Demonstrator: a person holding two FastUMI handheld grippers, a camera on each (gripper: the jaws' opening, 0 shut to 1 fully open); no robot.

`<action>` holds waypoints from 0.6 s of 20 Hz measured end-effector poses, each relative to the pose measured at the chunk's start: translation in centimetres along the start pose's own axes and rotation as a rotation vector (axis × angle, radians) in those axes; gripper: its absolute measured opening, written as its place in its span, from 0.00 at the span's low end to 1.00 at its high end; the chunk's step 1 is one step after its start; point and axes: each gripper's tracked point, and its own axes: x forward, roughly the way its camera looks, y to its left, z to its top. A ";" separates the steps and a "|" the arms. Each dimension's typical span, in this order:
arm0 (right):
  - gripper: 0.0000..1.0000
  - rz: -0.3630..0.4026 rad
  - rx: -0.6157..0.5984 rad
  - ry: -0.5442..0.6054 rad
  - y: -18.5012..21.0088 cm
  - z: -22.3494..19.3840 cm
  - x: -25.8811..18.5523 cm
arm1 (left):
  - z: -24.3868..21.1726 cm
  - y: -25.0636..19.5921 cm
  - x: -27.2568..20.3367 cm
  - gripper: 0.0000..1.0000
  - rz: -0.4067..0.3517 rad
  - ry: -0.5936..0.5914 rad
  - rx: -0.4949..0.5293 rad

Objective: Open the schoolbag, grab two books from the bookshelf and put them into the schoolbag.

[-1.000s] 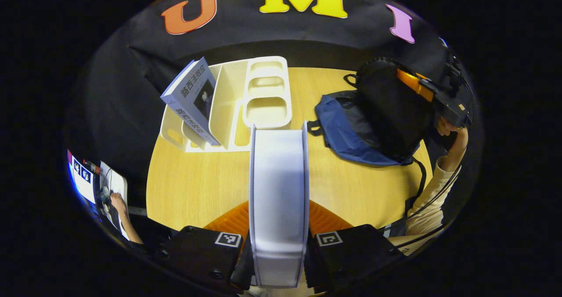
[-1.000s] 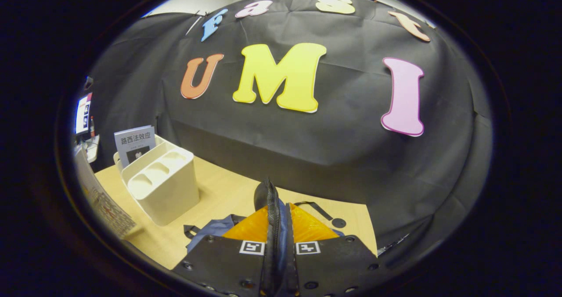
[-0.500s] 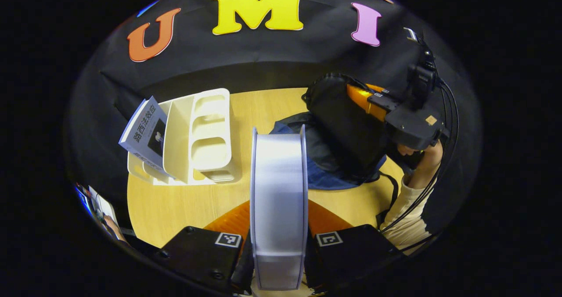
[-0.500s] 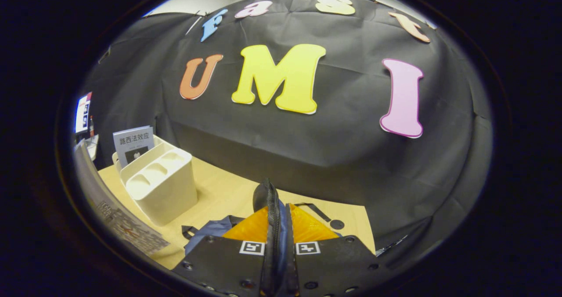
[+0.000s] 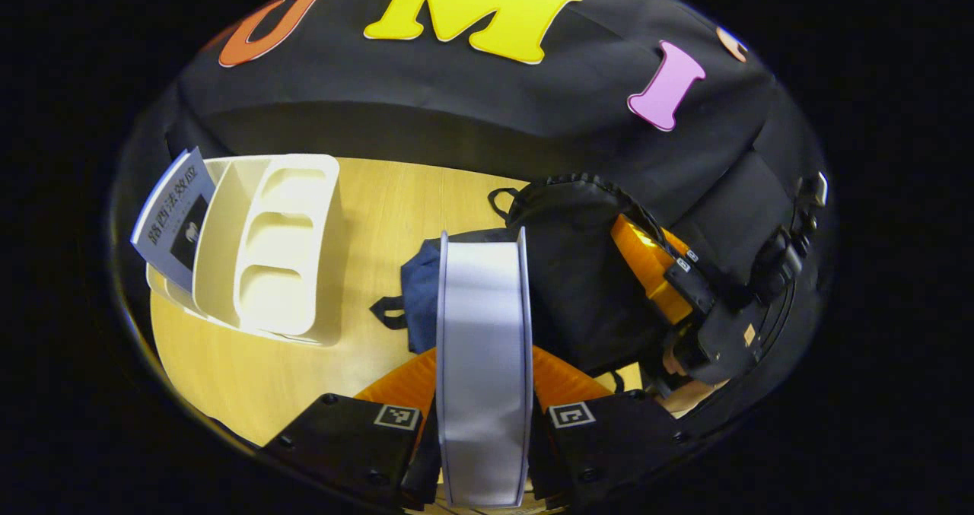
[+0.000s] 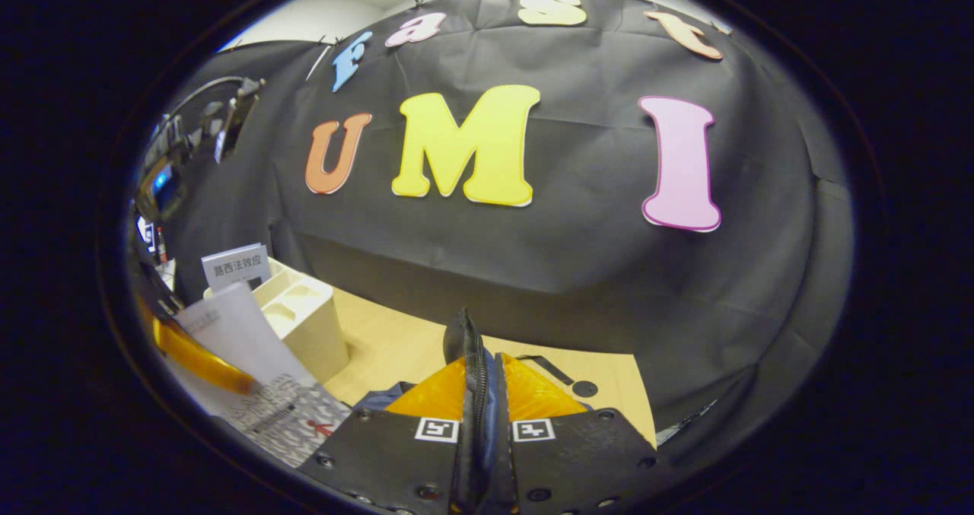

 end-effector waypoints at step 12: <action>0.11 0.000 0.051 -0.030 -1.7 1.1 -1.4 | 5.6 0.4 6.5 0.48 -0.069 -0.079 -0.247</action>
